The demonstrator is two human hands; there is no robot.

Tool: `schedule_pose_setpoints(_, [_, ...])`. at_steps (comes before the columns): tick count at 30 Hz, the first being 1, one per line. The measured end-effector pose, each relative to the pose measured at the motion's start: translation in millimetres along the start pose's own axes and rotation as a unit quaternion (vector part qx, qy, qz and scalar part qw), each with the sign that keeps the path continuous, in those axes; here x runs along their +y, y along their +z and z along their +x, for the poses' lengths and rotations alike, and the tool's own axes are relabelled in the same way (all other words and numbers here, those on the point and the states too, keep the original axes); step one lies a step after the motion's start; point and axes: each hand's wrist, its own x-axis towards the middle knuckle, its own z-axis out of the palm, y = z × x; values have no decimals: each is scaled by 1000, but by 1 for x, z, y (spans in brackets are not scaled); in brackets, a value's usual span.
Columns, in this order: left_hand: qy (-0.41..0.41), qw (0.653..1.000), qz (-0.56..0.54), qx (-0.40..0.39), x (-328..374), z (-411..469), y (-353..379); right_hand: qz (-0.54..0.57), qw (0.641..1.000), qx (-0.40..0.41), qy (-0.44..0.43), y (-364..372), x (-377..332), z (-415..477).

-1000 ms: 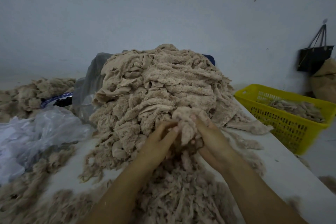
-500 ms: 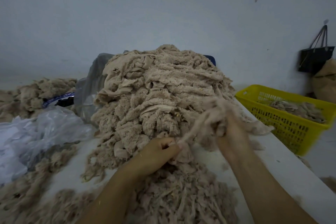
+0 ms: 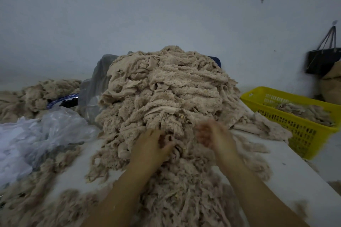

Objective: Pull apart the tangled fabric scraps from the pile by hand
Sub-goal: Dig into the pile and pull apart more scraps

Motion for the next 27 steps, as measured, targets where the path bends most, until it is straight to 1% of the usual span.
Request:
schedule_pose_setpoints(1, [-1, 999, 43, -19, -3, 1, 4, -97, 994, -38, -22, 6, 5, -3])
schedule_pose_setpoints(2, [5, 999, 45, -9, -5, 2, 6, -191, 977, -80, -56, 11, 10, -6])
schedule_pose_setpoints(3, [13, 1000, 6, 21, -4, 2, 6, -265, 952, -119, -92, 15, 13, -8])
schedule_pose_setpoints(4, [18, 996, -74, 54, -1, 2, 5, -301, 935, -154, -112, 19, 15, -11])
schedule_pose_setpoints(5, [19, 983, -167, 74, 2, 2, 3, -308, 926, -185, -121, 23, 15, -14])
schedule_pose_setpoints(6, [17, 965, -252, 67, 5, 2, 2, -308, 920, -204, -128, 25, 17, -15])
schedule_pose_setpoints(7, [20, 948, -313, 44, 10, 0, 1, -310, 917, -214, -132, 26, 17, -16])
schedule_pose_setpoints(9, [17, 920, -391, 11, 18, -5, 1, -325, 912, -205, -142, 27, 16, -17])
schedule_pose_setpoints(11, [-15, 881, -473, 32, 18, -5, -1, -326, 916, -183, -147, 25, 11, -18])
schedule_pose_setpoints(12, [-40, 853, -519, 47, 17, -4, -3, -329, 918, -166, -144, 23, 8, -17])
schedule_pose_setpoints(15, [-135, 746, -650, 56, 17, -1, -11, -341, 926, -106, -125, 14, 1, -14])
schedule_pose_setpoints(16, [-161, 726, -667, 57, 16, 1, -11, -331, 933, -88, -109, 13, -1, -14])
schedule_pose_setpoints(17, [-181, 715, -674, 52, 18, 1, -13, -309, 944, -76, -91, 13, -4, -15])
schedule_pose_setpoints(20, [-217, 700, -679, 47, 16, 4, -13, -199, 977, -57, -42, 13, -8, -13])
schedule_pose_setpoints(22, [-225, 685, -692, 45, 13, 4, -15, -127, 991, -35, -28, 10, -12, -12])
schedule_pose_setpoints(23, [-228, 674, -702, 32, 12, 3, -16, -94, 995, -22, -20, 9, -13, -11])
schedule_pose_setpoints(25, [-237, 669, -704, -4, 12, 1, -18, -35, 999, -8, 7, 5, -15, -10])
schedule_pose_setpoints(27, [-240, 681, -690, -47, 12, -2, -21, 3, 1000, -14, 20, 3, -16, -9])
